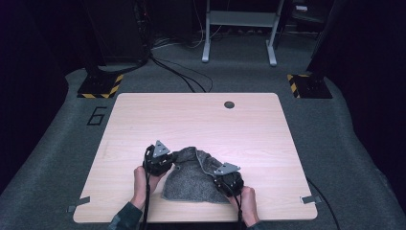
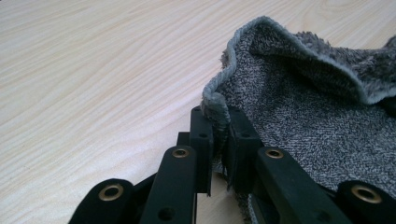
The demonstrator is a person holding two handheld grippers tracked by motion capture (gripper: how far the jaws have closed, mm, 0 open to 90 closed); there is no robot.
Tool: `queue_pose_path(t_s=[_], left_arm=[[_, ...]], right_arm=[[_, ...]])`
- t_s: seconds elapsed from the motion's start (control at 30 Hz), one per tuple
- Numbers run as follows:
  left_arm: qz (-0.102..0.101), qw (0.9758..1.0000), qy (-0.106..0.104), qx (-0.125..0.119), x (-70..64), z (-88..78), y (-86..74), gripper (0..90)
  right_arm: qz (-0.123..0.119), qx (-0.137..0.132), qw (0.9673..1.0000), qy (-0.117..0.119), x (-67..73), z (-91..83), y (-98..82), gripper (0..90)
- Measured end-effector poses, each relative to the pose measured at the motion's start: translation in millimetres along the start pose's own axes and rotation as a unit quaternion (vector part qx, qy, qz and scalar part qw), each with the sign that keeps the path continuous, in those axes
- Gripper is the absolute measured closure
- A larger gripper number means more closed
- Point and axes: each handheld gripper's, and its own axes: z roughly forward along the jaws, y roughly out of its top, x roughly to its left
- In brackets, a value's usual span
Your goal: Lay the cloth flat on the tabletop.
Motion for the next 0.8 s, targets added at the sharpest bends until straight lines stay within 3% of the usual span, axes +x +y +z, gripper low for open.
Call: queue_pose_path(t_s=[0.1,0.17,0.27,0.4,0.43,0.7,0.8], left_arm=[[0.001,1.0000,-0.005,0.002,1.1,-1.2,-0.2,85.0],[0.000,1.0000,-0.003,-0.001,1.1,-1.0,-0.3,85.4],[-0.001,1.0000,0.000,-0.003,1.0,-1.6,-0.4,85.8],[-0.002,1.0000,0.002,-0.004,1.6,-1.6,-0.6,86.0],[-0.002,1.0000,0.002,-0.004,1.7,-1.7,-0.5,86.1],[-0.004,1.0000,0.002,-0.006,1.9,-6.1,-1.0,86.3],[-0.007,0.9999,-0.007,-0.004,-0.7,-7.6,-2.3,86.3]], right_arm=[[-0.008,-0.020,0.9998,-0.005,-4.2,-6.1,-0.6,80.6],[0.013,-0.026,0.9996,-0.003,-6.2,-10.1,-0.4,81.2],[0.016,-0.040,0.9991,-0.002,-16.1,-18.4,-1.2,82.7],[0.033,-0.058,0.9977,-0.012,-23.0,-27.7,-0.7,83.9],[0.043,-0.067,0.9966,-0.021,-31.1,-34.1,0.3,84.7],[0.056,-0.074,0.9946,-0.047,-49.4,-51.8,4.0,85.2],[0.064,-0.079,0.9939,-0.044,-52.7,-57.4,4.0,85.4]])
